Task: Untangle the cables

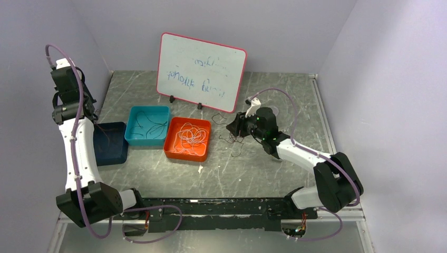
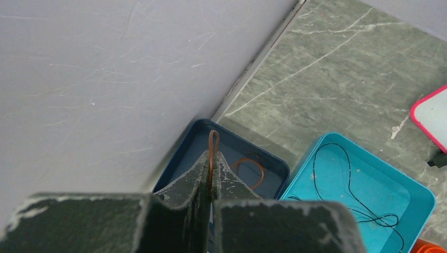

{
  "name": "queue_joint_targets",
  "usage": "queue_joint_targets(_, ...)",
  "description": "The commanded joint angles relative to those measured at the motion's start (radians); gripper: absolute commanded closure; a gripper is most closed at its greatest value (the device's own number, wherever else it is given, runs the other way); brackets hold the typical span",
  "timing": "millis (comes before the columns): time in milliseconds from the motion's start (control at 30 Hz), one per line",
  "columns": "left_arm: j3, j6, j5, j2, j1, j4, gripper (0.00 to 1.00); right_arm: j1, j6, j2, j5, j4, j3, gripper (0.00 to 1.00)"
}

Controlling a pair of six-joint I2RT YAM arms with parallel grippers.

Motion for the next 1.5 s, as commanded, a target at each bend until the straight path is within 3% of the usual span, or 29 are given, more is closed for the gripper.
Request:
queue_joint_targets(0, -0.024, 0.01, 0.01, 0.008, 0.008, 0.054, 0.93, 0.005, -0.001, -0.007, 0.003, 0.008, 0.015, 0.54)
queue_joint_targets(100, -0.038, -0.009, -0.054, 0.025, 0.008, 0.039, 0.93, 0.005, -0.002, -0.007, 0.0, 0.01, 0.016, 0.54)
queue_joint_targets(233, -0.046, -0.105, -0.281, 0.076, 0.008, -0.036, 0.93, 0.005, 0.0, -0.006, -0.002, 0.014, 0.015, 0.54)
queue_joint_targets(433, -0.186, -0.215, -0.275, 0.05, 0.008, -0.038, 0.93, 0.005, 0.001, -0.004, -0.005, 0.018, 0.014, 0.53)
queue_joint_targets(967, -0.396, -0.524, -0.142, 0.134, 0.024, 0.088, 0.93, 0.006, -0.001, -0.018, -0.004, 0.023, 0.004, 0.53)
queue_joint_targets(1467, -0.432, -0.488, 0.179, 0.349, 0.028, 0.232, 0.93, 0.006, -0.022, -0.041, 0.022, 0.018, -0.006, 0.52)
